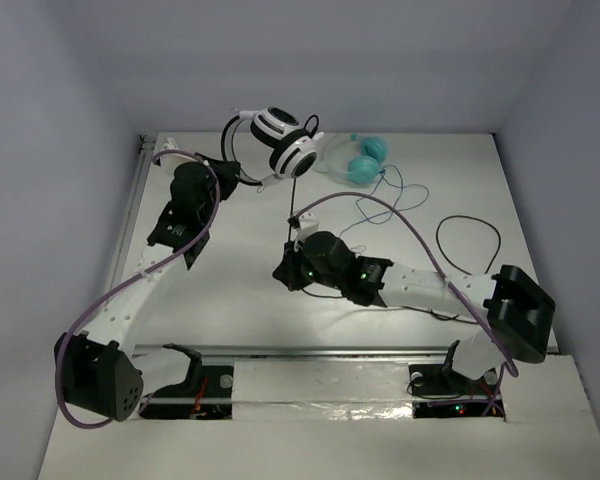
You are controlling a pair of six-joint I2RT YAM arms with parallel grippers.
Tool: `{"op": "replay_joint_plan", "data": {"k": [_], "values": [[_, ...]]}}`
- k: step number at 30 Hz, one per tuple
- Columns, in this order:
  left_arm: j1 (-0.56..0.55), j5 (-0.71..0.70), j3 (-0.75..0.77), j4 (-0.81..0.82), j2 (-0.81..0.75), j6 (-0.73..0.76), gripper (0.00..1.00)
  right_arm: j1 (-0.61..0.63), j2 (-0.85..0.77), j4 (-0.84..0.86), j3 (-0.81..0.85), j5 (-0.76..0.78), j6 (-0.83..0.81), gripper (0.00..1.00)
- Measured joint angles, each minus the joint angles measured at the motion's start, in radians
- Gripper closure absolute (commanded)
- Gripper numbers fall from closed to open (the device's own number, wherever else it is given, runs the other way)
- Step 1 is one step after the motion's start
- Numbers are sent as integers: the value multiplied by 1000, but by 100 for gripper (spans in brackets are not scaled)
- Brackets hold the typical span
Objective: Wrap the headphones
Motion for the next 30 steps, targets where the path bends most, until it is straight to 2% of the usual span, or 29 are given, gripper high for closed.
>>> {"op": "replay_joint_plan", "data": {"k": [6, 13, 18, 22, 30], "values": [[-139, -290, 59, -126, 22, 182, 100, 79, -44, -163, 39, 6, -20, 100], [-295, -451, 59, -278, 72, 367, 100, 109, -108, -472, 203, 24, -111, 100], [-346, -414, 86, -375, 141, 526, 100, 108, -161, -633, 339, 95, -184, 100], [-373, -346, 106, -420, 186, 661, 100, 102, -138, -719, 405, 158, -232, 100], [-382, -194, 97, -461, 165, 839, 100, 46, -90, -784, 423, 332, -298, 100]]}}
